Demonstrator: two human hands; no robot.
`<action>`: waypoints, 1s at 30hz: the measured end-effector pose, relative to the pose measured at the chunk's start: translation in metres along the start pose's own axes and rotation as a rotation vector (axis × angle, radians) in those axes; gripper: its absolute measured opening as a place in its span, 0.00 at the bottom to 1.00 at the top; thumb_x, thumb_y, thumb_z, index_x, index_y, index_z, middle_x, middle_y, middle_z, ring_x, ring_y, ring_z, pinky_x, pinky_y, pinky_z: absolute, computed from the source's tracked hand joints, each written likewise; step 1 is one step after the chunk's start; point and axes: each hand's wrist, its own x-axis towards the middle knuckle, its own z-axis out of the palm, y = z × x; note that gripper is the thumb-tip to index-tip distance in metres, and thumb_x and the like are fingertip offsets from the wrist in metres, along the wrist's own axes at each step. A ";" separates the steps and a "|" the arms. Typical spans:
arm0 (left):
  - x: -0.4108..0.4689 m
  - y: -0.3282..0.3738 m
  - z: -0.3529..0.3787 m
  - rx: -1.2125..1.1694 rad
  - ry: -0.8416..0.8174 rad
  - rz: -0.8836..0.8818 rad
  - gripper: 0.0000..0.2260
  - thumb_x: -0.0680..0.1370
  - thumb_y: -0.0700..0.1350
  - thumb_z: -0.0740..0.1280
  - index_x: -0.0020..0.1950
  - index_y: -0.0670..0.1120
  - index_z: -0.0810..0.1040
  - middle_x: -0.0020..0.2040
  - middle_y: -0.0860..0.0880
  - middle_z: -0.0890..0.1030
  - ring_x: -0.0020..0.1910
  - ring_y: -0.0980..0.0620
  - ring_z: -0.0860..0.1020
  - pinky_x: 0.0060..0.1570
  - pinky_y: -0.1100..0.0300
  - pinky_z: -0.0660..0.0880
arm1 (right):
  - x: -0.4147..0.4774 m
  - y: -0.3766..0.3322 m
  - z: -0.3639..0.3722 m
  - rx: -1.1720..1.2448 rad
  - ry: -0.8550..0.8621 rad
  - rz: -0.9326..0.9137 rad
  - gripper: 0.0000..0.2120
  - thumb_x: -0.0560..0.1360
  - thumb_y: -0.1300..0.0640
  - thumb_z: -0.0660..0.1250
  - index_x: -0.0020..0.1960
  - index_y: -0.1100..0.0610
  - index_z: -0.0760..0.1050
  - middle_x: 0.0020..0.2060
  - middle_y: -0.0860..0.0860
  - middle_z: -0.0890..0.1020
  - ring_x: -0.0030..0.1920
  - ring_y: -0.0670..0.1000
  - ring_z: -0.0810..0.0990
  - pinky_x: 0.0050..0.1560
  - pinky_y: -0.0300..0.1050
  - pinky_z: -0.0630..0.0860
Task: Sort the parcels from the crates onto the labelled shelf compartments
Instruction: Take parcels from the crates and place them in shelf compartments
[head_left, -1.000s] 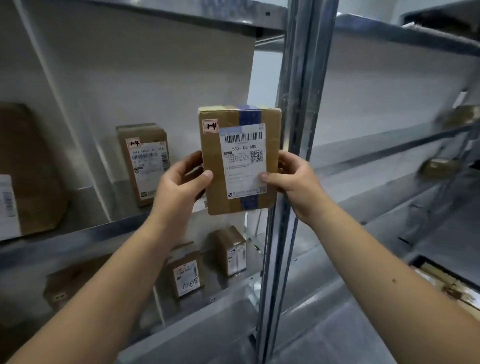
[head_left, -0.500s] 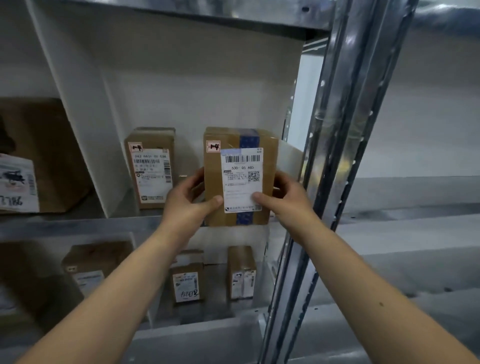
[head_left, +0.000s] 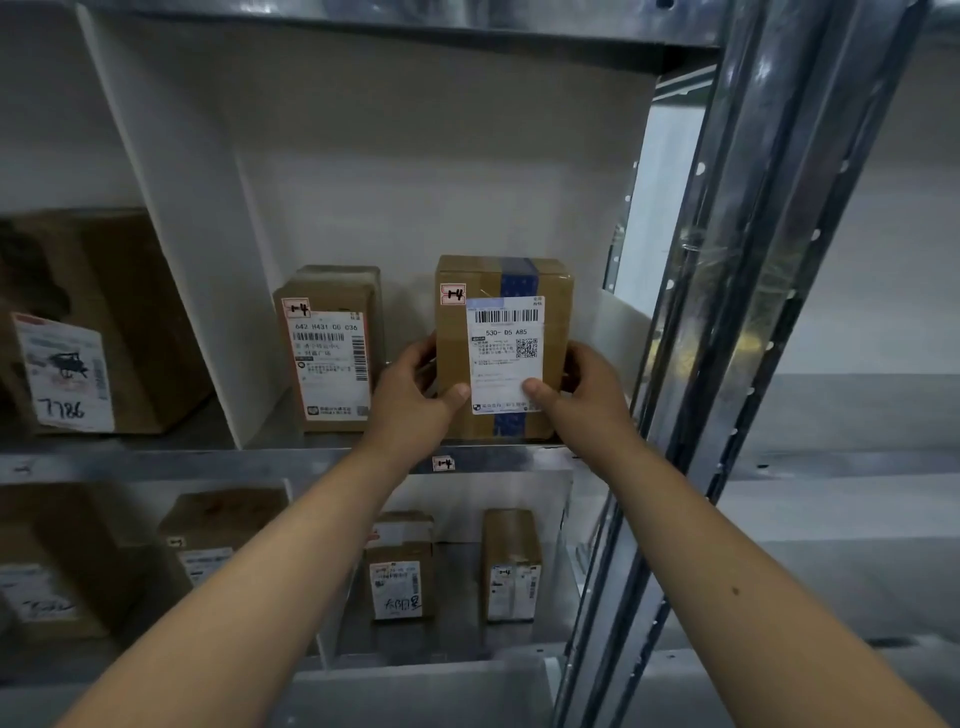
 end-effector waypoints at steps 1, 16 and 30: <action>0.002 0.001 0.002 0.011 0.008 0.001 0.28 0.78 0.38 0.74 0.77 0.52 0.71 0.72 0.54 0.78 0.72 0.54 0.74 0.70 0.49 0.75 | 0.004 0.002 0.001 0.009 -0.003 0.002 0.25 0.76 0.56 0.76 0.71 0.54 0.73 0.65 0.49 0.82 0.66 0.52 0.80 0.67 0.59 0.79; -0.012 0.004 0.029 0.144 0.105 -0.008 0.33 0.83 0.44 0.68 0.83 0.58 0.55 0.74 0.54 0.75 0.73 0.50 0.74 0.69 0.48 0.75 | -0.003 0.008 -0.002 0.216 -0.074 0.027 0.30 0.76 0.59 0.76 0.75 0.53 0.71 0.67 0.50 0.81 0.68 0.50 0.79 0.64 0.53 0.82; -0.143 -0.040 0.000 0.092 0.169 0.005 0.17 0.77 0.46 0.74 0.62 0.61 0.77 0.63 0.60 0.79 0.65 0.66 0.75 0.64 0.66 0.72 | -0.114 0.021 0.036 0.410 -0.052 0.046 0.14 0.75 0.66 0.76 0.56 0.52 0.82 0.50 0.49 0.87 0.53 0.45 0.86 0.54 0.38 0.81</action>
